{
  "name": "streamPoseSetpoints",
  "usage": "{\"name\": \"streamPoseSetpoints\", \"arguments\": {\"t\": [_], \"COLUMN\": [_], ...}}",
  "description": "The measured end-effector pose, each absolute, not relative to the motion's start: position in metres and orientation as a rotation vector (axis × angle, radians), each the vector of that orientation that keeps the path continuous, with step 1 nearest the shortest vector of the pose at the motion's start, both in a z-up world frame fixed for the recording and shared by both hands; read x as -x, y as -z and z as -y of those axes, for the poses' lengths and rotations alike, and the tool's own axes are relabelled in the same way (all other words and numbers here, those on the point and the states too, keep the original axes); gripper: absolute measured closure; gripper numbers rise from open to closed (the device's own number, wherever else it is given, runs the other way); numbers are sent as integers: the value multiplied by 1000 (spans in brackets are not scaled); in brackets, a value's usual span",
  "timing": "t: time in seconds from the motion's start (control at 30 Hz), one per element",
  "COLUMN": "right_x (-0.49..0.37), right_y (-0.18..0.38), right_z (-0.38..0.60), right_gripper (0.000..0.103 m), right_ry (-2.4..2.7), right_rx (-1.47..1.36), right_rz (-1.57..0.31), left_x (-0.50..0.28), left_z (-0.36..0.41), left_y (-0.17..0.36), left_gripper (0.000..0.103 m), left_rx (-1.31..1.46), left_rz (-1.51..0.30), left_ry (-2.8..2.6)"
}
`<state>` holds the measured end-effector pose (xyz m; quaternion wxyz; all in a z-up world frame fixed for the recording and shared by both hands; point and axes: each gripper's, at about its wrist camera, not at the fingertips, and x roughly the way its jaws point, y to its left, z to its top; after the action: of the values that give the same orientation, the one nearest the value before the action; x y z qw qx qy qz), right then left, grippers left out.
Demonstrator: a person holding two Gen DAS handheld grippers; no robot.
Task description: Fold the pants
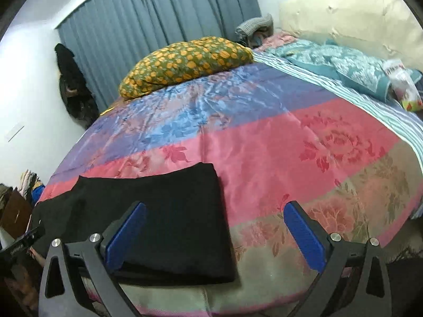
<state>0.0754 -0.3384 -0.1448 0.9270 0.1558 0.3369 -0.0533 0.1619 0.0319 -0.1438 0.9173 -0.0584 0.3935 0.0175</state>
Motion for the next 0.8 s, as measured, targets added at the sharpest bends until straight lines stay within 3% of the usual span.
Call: {"name": "streamPoseSetpoints", "arguments": {"t": [0.17,0.8], "right_x": [-84,-77], "right_y": [163,151], "right_z": [339,334], "right_gripper": [0,0], "right_ry": [156,359], "right_rx": [-268,36], "right_rz": [-802,-725], "left_x": [-163,-165], "left_z": [-30,-36], "left_y": [146,151], "left_gripper": [8,8], "left_rx": [95,80], "left_rz": [-809,-809], "left_ry": [-49,-116]}}
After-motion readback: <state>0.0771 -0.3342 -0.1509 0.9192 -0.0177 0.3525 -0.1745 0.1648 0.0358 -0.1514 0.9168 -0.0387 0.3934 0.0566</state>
